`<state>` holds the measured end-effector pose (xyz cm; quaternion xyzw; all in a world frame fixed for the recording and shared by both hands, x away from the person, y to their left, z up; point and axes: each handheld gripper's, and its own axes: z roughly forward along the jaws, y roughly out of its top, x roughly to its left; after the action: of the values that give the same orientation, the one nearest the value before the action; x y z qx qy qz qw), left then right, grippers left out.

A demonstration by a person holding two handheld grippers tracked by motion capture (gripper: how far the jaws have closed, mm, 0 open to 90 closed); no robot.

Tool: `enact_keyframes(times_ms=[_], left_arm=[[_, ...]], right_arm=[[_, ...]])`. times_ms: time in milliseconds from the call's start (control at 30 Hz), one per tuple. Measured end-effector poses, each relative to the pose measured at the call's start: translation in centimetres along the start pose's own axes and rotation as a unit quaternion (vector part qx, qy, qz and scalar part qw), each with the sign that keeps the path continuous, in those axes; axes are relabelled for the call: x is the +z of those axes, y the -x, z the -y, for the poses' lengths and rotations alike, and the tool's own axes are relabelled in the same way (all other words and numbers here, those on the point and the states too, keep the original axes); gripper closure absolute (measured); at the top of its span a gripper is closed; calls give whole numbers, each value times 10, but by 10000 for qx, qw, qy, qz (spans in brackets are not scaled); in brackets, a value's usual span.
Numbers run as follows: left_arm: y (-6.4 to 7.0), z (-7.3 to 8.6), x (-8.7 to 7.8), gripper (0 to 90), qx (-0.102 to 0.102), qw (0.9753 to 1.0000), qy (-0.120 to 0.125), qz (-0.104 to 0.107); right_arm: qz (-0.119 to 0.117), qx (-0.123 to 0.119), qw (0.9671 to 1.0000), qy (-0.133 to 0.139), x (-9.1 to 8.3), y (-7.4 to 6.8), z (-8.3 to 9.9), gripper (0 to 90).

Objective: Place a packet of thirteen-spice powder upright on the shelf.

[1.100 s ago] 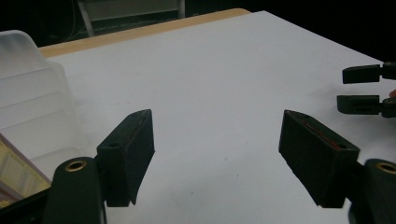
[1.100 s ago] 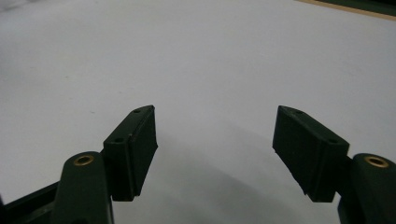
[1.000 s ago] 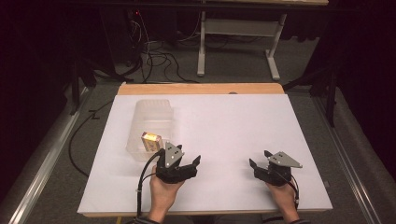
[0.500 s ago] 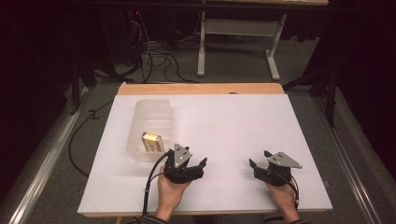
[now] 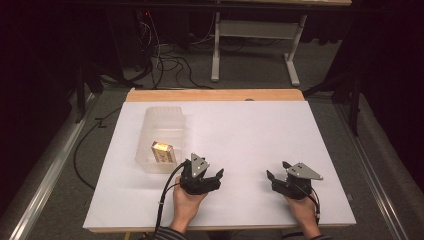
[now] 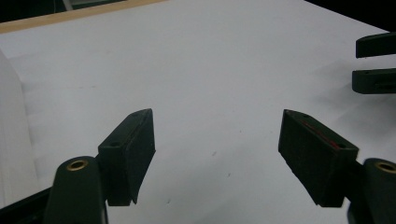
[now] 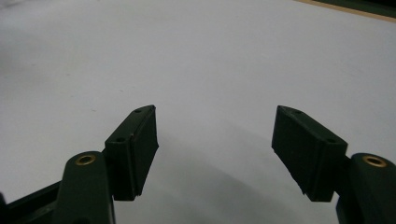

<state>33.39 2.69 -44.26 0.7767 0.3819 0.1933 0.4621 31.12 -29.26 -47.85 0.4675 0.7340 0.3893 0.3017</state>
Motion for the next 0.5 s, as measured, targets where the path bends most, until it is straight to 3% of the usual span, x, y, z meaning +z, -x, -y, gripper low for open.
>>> enact_keyframes(times_ms=[500], left_arm=[[0,6,16,290,-68,10000,15,72]], right_arm=[[18,22,10000,16,0,0,0,320]])
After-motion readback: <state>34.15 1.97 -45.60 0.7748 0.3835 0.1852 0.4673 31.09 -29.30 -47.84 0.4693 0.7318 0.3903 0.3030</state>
